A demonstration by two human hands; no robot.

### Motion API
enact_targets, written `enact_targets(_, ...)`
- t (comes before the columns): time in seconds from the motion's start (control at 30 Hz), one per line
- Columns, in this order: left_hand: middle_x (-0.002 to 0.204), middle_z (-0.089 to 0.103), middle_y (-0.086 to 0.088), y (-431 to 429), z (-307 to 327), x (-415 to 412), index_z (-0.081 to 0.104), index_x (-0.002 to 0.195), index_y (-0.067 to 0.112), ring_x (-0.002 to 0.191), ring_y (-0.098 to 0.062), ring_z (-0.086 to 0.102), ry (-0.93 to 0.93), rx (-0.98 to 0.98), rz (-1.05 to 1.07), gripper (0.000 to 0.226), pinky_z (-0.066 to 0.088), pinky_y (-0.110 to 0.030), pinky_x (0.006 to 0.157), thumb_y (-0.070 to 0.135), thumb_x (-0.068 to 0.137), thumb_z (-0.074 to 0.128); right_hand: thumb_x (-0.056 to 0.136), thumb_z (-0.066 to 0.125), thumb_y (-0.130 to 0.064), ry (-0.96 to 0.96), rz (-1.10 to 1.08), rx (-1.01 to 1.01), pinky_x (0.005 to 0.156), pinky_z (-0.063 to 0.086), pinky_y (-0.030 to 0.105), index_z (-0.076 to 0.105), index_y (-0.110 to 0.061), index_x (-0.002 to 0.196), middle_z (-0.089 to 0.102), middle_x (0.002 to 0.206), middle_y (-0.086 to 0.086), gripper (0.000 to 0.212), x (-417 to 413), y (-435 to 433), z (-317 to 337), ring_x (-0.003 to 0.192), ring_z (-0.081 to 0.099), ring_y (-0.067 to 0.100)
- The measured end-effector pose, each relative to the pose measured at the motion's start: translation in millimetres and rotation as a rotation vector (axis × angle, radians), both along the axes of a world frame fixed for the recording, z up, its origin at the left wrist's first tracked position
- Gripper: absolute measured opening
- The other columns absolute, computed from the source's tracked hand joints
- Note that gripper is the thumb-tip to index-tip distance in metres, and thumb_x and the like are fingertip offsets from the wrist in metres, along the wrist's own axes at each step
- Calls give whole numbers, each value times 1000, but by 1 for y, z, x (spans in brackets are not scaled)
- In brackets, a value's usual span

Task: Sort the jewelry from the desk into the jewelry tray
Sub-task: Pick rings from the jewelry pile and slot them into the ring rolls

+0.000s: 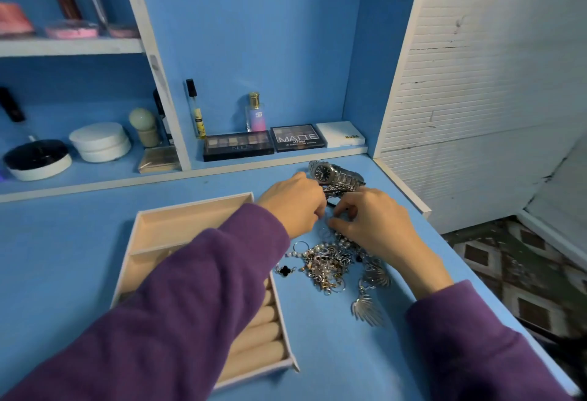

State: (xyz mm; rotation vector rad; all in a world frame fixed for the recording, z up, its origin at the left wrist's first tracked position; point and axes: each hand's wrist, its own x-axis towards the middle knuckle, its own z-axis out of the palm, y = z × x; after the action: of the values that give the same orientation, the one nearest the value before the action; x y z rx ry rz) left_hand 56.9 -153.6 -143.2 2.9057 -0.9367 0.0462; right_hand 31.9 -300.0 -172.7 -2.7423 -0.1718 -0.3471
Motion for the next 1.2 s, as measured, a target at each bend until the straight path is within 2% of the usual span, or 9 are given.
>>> enact_targets(0.17,89,51,4,13,1,-1,61,74,30,98,-17,48,90,-33,45,8,45,-38,81,29,81,65,78,67,-36,24,41,5,69,41,28,66,-25,88,49,84,-9,15,-1,2,0,94,53,17)
enact_targets(0.27,93,54,5,17,2,0,65,95,24,91,-9,39,130,-49,53,17,40,-30,78,33,81,67,77,68,-37,50,39,27,71,41,29,65,-24,88,49,86,-9,17,-1,1,0,95,51,17)
enact_targets(0.37,103,62,2,18,3,2,63,108,21,88,-10,47,183,-41,47,29,41,-27,77,32,82,66,75,69,-39,70,16,53,69,36,27,65,-24,83,51,86,-7,17,0,-1,0,93,49,18)
enact_targets(0.63,89,57,4,14,3,5,65,97,16,74,-8,49,321,-120,85,18,36,-18,61,22,81,68,74,72,-41,163,9,128,67,41,30,60,-27,70,54,75,-9,19,2,0,-1,90,52,20)
enact_targets(0.73,89,59,4,13,3,7,62,92,16,78,-10,52,330,-138,93,16,36,-19,64,20,79,70,74,72,-40,187,10,164,66,42,30,58,-28,67,59,74,-7,19,2,1,-1,90,54,21)
enact_targets(0.87,89,63,3,13,1,5,61,83,19,64,0,48,290,-185,88,9,33,-14,54,20,79,69,77,71,-30,197,35,208,65,45,30,60,-25,69,58,67,-7,14,0,4,2,77,54,16)
enact_targets(0.93,87,63,3,13,0,5,62,81,20,62,2,46,268,-213,98,6,32,-13,52,20,80,68,77,71,-25,179,65,209,62,42,28,62,-23,73,55,65,-11,10,-2,6,3,69,52,12)
enact_targets(1.07,81,58,7,14,0,4,64,84,19,61,2,45,262,-243,115,3,30,-11,51,17,82,65,79,67,-14,94,96,238,69,49,34,64,-19,90,59,73,-6,12,-3,6,4,75,56,16)
enact_targets(1.2,89,66,3,17,0,5,67,95,17,61,3,48,312,-245,90,15,36,-6,53,20,81,68,82,62,-13,-51,-12,224,69,49,34,66,-21,89,66,82,0,11,2,-6,5,77,57,18)
